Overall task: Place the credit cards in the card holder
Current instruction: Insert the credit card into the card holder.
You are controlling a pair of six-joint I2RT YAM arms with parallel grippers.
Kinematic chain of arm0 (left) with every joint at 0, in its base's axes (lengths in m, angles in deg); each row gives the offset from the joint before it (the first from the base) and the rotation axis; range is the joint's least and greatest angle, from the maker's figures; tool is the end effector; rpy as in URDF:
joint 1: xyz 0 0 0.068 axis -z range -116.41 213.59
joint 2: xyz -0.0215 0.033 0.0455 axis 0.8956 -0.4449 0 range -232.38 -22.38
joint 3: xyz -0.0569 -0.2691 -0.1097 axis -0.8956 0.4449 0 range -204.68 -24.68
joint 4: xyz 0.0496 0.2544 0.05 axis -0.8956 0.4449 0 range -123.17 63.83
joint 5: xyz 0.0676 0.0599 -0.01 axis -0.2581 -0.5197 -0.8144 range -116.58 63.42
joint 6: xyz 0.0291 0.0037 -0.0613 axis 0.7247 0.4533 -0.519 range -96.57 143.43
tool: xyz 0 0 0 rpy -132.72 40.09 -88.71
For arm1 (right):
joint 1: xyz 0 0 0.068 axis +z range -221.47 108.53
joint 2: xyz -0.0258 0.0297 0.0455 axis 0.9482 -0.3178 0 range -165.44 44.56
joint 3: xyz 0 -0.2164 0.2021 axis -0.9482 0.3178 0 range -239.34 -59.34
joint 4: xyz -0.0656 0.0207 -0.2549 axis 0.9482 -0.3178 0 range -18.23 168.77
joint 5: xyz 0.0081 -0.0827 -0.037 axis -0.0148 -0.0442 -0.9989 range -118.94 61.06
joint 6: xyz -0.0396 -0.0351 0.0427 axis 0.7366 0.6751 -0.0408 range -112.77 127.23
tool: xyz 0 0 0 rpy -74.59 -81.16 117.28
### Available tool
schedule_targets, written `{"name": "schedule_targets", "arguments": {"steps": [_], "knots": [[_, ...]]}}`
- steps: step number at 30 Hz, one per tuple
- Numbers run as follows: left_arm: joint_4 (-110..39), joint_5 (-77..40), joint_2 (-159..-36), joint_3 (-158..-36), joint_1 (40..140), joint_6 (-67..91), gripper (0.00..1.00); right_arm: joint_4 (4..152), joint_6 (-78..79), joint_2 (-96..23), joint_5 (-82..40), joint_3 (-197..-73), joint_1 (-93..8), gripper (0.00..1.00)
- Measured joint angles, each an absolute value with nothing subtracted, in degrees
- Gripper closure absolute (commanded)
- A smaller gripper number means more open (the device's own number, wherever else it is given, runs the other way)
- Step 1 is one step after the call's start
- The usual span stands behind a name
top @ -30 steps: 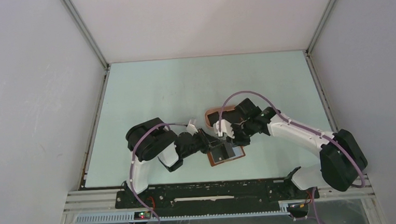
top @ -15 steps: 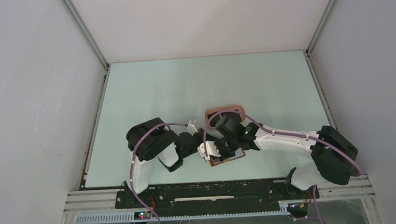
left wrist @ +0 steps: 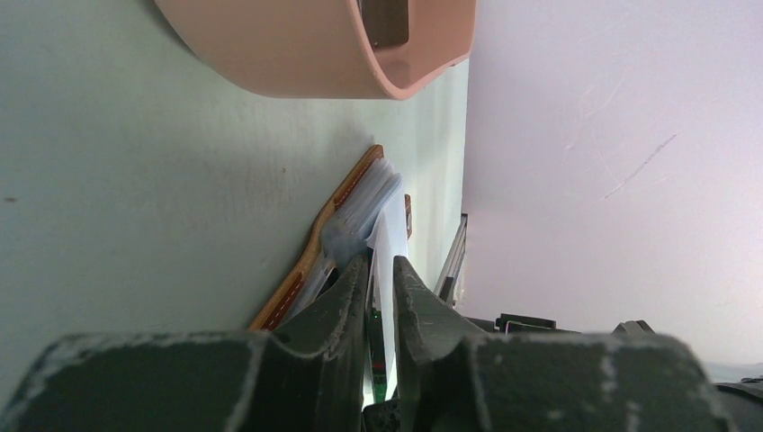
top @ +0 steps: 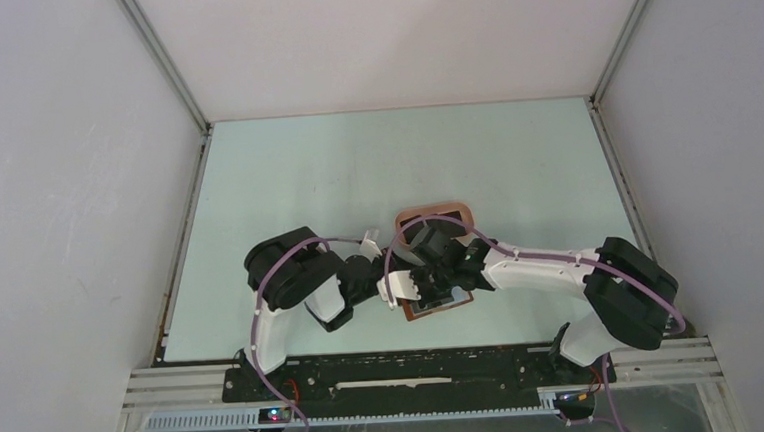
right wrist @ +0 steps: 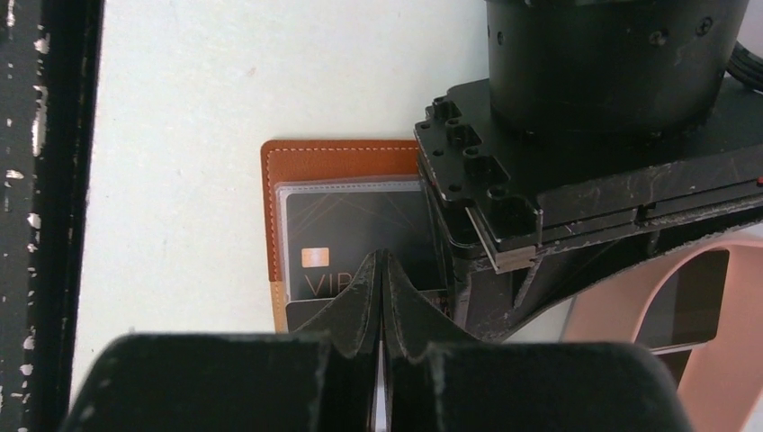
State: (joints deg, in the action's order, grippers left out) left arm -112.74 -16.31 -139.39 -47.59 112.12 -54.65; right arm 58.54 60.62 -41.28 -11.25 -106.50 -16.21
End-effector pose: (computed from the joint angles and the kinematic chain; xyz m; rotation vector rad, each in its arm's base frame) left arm 0.2023 -0.2436 0.0867 -0.4112 2.1559 -1.6020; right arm 0.1546 0.2519 0.1848 -2.1570 1.4115 0.4123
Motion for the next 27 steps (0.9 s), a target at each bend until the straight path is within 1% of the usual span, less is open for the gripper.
{"name": "schedule_targets", "arguments": {"steps": [8, 27], "knots": [[-112.83, -16.29, -139.41, -47.59, 112.12, -54.67, 0.75, 58.54, 60.95, -41.30, -13.34, -105.84, -16.69, 0.96], [-113.64, -16.23, -139.65, -47.70, 112.23, -54.67, 0.69, 56.31, 62.37, -39.88, -12.03, -105.08, -22.33, 0.97]]}}
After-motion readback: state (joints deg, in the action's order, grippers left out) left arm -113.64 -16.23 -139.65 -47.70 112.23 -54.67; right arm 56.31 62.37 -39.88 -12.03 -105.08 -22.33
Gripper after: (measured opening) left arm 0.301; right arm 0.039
